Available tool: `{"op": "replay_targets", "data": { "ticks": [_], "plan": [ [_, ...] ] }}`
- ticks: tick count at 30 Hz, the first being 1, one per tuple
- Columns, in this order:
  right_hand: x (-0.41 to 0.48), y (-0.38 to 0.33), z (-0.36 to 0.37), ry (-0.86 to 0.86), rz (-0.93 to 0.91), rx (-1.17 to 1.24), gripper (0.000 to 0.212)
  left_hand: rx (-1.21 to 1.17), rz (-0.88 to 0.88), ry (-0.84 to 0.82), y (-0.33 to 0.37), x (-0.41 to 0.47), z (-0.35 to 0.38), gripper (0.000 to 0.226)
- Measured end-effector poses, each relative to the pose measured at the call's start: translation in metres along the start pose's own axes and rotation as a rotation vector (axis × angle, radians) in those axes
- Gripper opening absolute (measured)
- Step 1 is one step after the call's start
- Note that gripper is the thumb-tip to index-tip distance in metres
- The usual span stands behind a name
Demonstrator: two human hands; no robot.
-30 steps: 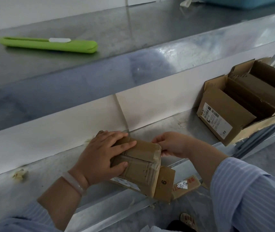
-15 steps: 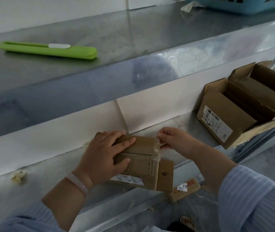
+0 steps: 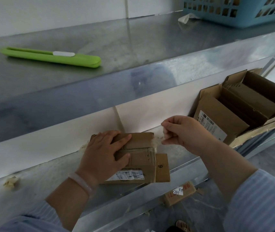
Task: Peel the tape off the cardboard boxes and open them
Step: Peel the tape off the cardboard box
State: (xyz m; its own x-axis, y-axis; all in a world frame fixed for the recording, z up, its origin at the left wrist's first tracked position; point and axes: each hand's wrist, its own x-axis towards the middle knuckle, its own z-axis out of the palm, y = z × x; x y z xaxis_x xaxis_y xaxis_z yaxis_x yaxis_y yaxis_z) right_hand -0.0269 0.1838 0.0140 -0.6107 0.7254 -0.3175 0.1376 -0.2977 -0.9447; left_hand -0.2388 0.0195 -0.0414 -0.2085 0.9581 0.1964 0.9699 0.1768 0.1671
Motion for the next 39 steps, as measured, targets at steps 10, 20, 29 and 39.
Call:
{"op": "replay_targets", "data": {
  "ticks": [10,20,29,39],
  "plan": [
    [-0.007,0.045,0.017,0.057,0.058,-0.413,0.034,0.006,-0.005,-0.026,0.000,0.000,-0.001,0.059],
    [-0.017,0.044,0.035,0.292,-0.186,-0.725,0.007,-0.001,-0.041,-0.033,0.004,0.000,-0.002,0.063],
    [-0.009,0.045,0.039,0.225,-0.177,-0.738,0.008,-0.024,-0.053,-0.028,0.004,0.000,-0.003,0.063],
    [-0.007,0.009,0.052,0.239,-0.464,-0.708,0.002,0.017,-0.059,-0.045,0.005,0.006,-0.003,0.066]
  ]
}}
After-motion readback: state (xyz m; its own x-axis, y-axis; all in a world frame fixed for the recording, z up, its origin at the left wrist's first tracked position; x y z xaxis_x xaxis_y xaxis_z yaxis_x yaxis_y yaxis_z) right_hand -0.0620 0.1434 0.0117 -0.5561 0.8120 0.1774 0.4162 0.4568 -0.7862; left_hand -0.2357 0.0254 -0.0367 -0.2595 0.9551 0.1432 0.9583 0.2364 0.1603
